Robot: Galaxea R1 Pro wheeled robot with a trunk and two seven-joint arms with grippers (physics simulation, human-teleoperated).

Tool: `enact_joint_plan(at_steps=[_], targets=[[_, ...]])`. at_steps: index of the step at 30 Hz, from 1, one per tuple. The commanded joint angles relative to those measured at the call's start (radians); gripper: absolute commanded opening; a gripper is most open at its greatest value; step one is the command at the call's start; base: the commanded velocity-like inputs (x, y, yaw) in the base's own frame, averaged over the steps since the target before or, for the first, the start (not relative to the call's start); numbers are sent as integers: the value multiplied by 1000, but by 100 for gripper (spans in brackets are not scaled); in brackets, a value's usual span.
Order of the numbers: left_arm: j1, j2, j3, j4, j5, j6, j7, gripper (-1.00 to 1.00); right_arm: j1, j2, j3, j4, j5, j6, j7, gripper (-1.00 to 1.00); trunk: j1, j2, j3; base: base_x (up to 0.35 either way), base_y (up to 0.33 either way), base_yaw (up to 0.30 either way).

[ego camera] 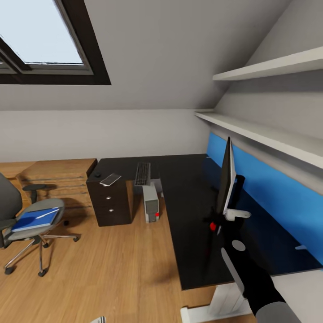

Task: In the bedroom, organize the workspace by keeping the computer under the desk, ensuring the monitor is on the desk, placing the keyboard on the desk next to the monitor, placing the mouse on the desk next to the keyboard, moving the folder from the swivel chair onto the desk next to the mouse, stacking the notebook on top of the folder with the pen on top of the notebook, and positioning the swivel chair next to the desk.

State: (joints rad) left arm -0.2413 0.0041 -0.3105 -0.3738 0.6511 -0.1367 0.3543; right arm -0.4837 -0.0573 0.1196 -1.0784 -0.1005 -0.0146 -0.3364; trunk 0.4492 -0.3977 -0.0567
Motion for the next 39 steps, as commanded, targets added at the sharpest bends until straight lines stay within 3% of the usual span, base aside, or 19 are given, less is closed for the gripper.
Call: enact_joint_plan(at_steps=[1, 6, 28, 39], targets=[[-1, 1, -8, 0, 10, -6, 6, 100, -1, -1, 0, 0, -11, -2, -8, 100, 1, -2, -2, 75, -66, 0], [-1, 1, -8, 0, 10, -9, 6, 100, -1, -2, -18, 1, -11, -2, -7, 100, 1, -2, -2, 31, -26, 0], [-1, 0, -7, 6, 11, -39, 6, 100, -1, -2, -21, 3, -10, -2, -7, 100, 1, -2, -2, 53, -81, 0], [-1, 2, -7, 6, 10, -40, 7, 100, -1, -2, -21, 3, -11, -3, -6, 100, 1, -2, -2, 0, -284, 0]])
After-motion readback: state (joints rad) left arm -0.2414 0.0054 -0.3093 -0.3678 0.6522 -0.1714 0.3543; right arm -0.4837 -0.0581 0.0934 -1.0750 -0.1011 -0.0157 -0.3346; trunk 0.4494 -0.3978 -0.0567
